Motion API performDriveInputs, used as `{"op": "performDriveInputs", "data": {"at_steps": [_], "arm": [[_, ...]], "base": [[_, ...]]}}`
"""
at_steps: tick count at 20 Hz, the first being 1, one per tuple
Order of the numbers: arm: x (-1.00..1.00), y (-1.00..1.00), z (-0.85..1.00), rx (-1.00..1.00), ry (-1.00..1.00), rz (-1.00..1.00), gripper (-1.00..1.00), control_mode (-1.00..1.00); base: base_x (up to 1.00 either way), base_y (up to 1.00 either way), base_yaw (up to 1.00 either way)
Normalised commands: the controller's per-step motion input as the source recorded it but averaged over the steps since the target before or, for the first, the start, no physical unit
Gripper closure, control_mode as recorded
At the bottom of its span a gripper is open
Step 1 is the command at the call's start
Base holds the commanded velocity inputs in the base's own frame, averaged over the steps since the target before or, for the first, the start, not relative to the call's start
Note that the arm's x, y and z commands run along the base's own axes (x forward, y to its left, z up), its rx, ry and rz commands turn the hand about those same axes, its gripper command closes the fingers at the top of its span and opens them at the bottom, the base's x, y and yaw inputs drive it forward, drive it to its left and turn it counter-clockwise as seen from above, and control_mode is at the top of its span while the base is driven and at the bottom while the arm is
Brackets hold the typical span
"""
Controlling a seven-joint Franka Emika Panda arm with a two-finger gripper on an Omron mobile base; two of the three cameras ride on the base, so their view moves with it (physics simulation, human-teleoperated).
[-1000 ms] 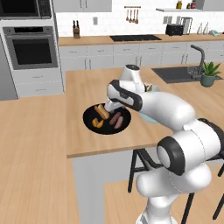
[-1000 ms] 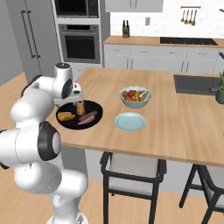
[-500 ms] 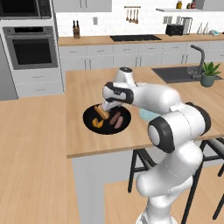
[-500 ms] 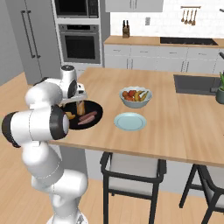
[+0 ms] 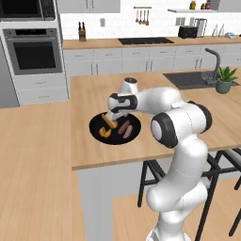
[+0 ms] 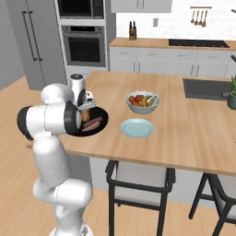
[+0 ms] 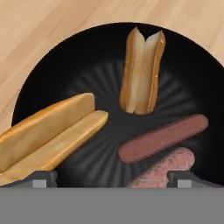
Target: Place one bun and one sausage from the bowl on each plate.
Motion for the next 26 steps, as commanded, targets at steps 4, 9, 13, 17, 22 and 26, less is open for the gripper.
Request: {"op": "performDriveInputs", "data": {"at_steps": [4,9,13,17,22,26], "arm": [[0.74,0.01,-0.26,0.00,0.00,0.00,-1.00,-1.00],[0.46,0.12,-0.26,-0.01,0.00,0.00,-1.00,-1.00],[0.40,0.18,-0.34,-0.02,0.00,0.00,-1.00,-1.00],[0.42,0.07,-0.29,0.00,0.00,0.00,-1.00,-1.00],[0.17,0.00,-0.27,0.00,0.00,0.00,-1.00,-1.00],[0.15,0.00,-0.37,0.00,0.00,0.00,-1.00,-1.00]], "base": [[0.00,0.00,0.00],[0.00,0.00,0.00],[0.00,0.00,0.00],[0.00,0.00,0.00],[0.00,0.00,0.00],[0.00,0.00,0.00]]}}
